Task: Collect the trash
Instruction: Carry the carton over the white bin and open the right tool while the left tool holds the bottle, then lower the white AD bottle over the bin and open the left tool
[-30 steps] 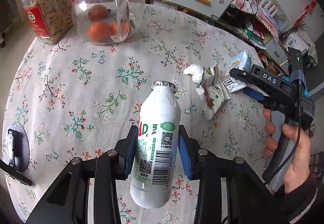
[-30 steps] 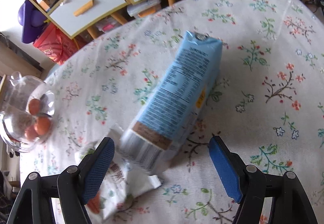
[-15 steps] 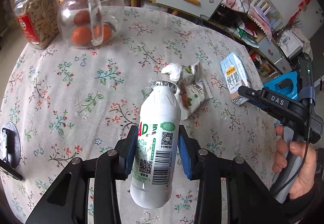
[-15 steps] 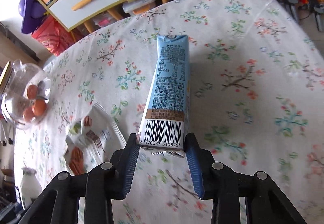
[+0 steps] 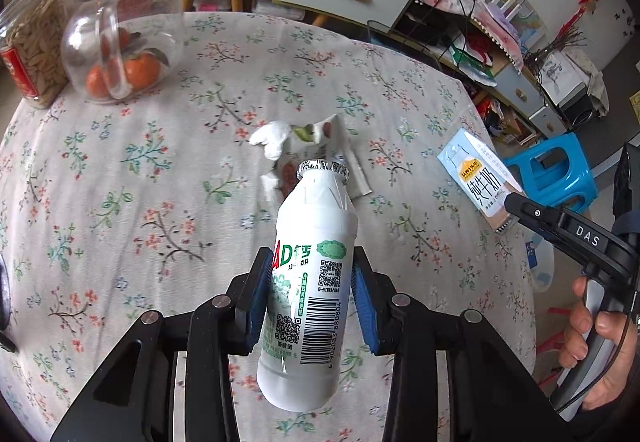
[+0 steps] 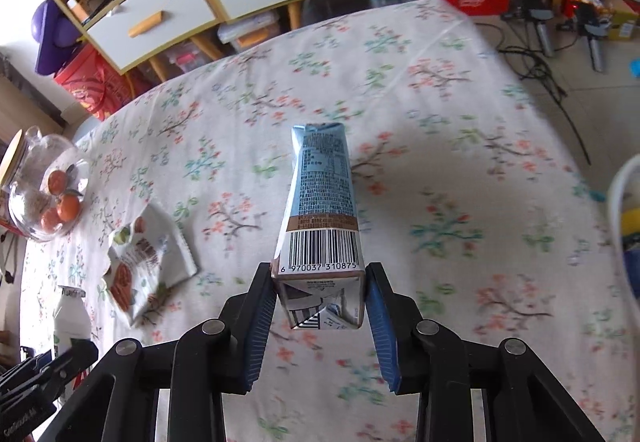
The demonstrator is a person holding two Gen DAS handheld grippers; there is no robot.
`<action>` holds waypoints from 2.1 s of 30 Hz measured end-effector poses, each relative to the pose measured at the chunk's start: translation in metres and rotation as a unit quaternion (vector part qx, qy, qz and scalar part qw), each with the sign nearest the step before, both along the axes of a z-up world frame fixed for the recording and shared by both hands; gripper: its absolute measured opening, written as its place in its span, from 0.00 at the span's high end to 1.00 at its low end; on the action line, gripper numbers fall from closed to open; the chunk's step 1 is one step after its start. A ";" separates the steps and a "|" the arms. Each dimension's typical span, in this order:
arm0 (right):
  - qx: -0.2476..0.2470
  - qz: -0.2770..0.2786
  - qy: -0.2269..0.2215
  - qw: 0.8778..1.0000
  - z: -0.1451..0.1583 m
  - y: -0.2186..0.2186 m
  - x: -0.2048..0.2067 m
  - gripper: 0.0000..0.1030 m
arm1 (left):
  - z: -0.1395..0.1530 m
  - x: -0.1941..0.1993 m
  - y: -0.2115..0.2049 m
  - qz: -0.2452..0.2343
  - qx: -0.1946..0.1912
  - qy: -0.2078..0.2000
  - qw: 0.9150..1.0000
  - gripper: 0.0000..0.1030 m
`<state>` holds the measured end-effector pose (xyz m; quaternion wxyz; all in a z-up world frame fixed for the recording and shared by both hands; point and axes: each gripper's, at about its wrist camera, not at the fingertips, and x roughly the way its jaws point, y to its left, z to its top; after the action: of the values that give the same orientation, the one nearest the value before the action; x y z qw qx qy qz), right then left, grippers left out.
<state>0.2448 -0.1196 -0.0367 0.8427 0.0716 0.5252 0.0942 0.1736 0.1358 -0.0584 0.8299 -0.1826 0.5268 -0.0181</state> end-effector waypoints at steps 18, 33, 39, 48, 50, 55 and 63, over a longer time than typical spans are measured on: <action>0.007 -0.077 -0.015 0.997 0.029 -0.118 -0.012 0.61 | 0.014 0.024 -0.088 -0.050 -0.017 -0.027 0.998 0.61; -0.003 -0.165 -0.009 0.986 0.030 -0.245 -0.031 0.61 | 0.014 0.021 -0.141 -0.087 -0.017 -0.035 0.995 0.61; -0.011 -0.183 0.015 0.983 0.010 -0.277 -0.025 0.44 | 0.010 0.017 -0.159 -0.102 -0.002 -0.031 0.994 0.61; 0.001 -0.203 0.011 0.979 0.022 -0.315 -0.048 0.41 | 0.012 0.021 -0.224 -0.173 0.026 -0.036 0.984 0.61; -0.008 -0.202 0.011 0.979 0.022 -0.321 -0.053 0.40 | 0.012 0.026 -0.246 -0.189 0.022 -0.035 0.981 0.61; -0.031 -0.208 0.012 0.978 0.023 -0.341 -0.070 0.36 | 0.010 0.039 -0.307 -0.232 0.021 -0.039 0.972 0.61; -0.025 -0.224 0.013 0.974 0.023 -0.369 -0.082 0.33 | -0.001 0.061 -0.387 -0.270 0.012 -0.040 0.962 0.61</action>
<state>0.1631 -0.4888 -0.0134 0.8373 0.1673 0.5086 -0.1108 0.2341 -0.2515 -0.0591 0.8170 -0.0228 0.5228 -0.2423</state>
